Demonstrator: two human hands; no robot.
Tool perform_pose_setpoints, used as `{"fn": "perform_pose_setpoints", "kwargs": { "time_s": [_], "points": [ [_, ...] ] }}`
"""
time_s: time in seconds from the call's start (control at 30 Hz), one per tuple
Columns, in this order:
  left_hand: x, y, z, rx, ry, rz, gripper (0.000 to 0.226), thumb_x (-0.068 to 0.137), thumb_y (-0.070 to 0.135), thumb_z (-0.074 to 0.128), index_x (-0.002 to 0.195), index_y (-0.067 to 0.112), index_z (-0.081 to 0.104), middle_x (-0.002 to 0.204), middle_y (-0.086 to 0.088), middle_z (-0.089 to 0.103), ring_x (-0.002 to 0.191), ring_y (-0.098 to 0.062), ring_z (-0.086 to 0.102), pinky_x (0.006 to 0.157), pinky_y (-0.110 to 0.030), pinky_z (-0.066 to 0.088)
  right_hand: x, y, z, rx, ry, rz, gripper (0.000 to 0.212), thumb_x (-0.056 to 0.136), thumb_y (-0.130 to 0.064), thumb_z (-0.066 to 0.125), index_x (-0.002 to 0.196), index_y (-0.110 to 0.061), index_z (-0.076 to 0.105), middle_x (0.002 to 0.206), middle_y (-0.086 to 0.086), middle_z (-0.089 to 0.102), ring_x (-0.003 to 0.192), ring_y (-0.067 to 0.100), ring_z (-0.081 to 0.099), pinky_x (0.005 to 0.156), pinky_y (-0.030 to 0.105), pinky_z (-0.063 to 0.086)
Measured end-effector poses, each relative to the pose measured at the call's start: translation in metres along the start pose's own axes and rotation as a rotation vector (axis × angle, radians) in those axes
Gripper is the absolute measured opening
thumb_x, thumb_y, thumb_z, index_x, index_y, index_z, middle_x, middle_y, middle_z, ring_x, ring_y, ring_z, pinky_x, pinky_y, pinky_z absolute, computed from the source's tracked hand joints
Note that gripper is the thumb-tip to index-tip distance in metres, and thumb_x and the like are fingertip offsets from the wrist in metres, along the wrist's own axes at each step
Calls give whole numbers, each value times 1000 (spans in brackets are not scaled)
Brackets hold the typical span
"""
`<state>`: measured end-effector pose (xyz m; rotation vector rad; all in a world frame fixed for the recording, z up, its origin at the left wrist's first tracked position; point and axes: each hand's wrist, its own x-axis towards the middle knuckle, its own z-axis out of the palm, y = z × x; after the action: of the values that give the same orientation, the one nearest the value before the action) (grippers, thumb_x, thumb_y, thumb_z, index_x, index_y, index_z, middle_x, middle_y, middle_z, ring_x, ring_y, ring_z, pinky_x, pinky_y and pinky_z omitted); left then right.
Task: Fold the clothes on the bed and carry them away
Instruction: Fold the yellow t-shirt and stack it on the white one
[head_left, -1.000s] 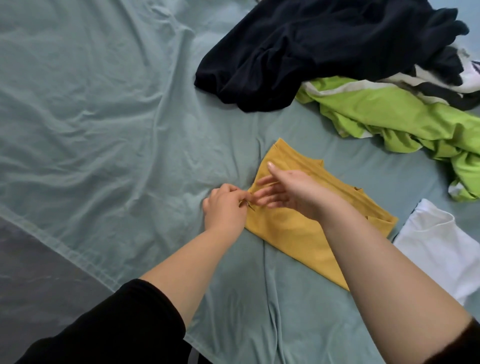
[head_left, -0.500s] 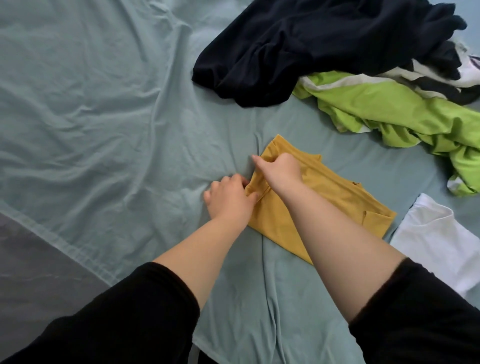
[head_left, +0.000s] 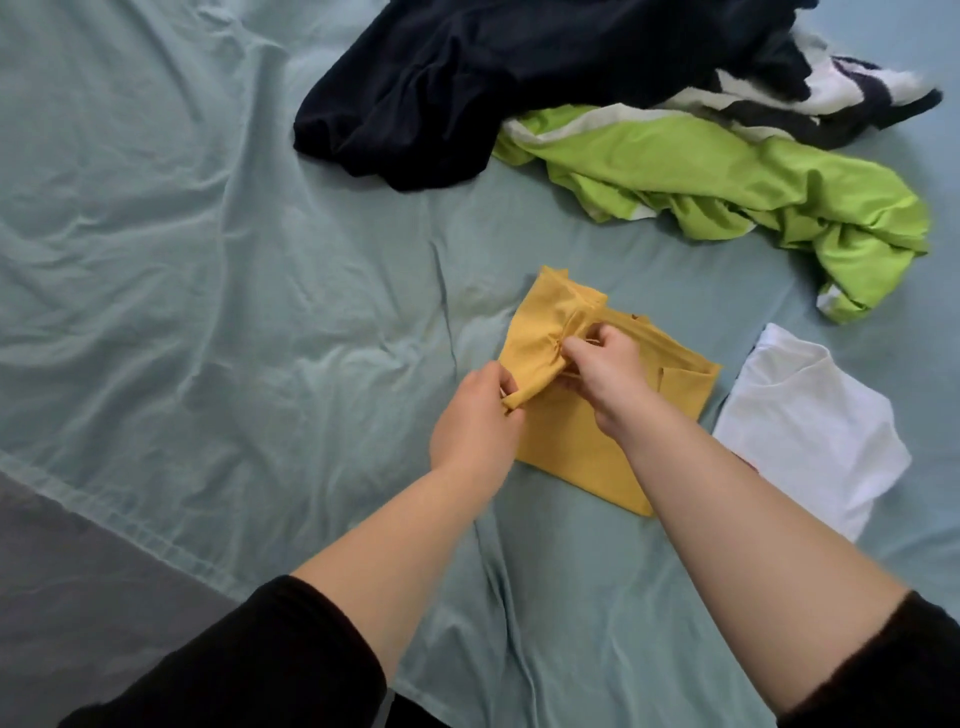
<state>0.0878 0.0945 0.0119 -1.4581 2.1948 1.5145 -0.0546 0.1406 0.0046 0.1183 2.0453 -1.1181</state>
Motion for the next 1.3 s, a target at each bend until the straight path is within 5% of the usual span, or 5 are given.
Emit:
{"fn": "perform_pose_setpoints", "kwargs": {
  "time_s": [0.77,0.97,1.07,1.17,1.3],
  "points": [
    [-48,51,177,250,-164,240,19,91,30,57,109,25,50,109,7,53,83,-20,56,64,-35,46,10,80,-167,-73,158,-47,28,83,-6,57,107,-18,55,100,1,64,95,22,64,85,38,54],
    [-16,57,146,311,26,479,24,95,25,51,116,23,63,118,2,61,109,-21,57,89,-36,47,-15,89,-167,-532,383,-596,33,87,-10,53,119,-13,59,120,6,57,109,24,55,94,37,44],
    [24,63,126,662,-1,622,52,100,24,41,151,24,29,160,-7,21,147,-26,16,117,-39,19,-13,103,-157,-932,139,-684,48,100,-26,40,146,-14,37,155,5,32,143,22,28,117,36,19],
    [61,59,121,1011,-210,576,65,100,52,22,151,34,-15,160,-4,-22,147,-22,-20,120,-41,-7,8,117,-152,-1157,-15,-472,64,102,-50,15,154,-19,-7,162,-3,-12,149,12,-11,119,39,-10],
    [77,54,120,1089,-269,576,70,92,67,9,142,40,-32,155,-1,-34,142,-19,-33,116,-43,-15,17,122,-141,-1232,53,-425,71,97,-59,6,150,-18,-19,160,-3,-23,146,11,-20,115,42,-20]
  ]
}}
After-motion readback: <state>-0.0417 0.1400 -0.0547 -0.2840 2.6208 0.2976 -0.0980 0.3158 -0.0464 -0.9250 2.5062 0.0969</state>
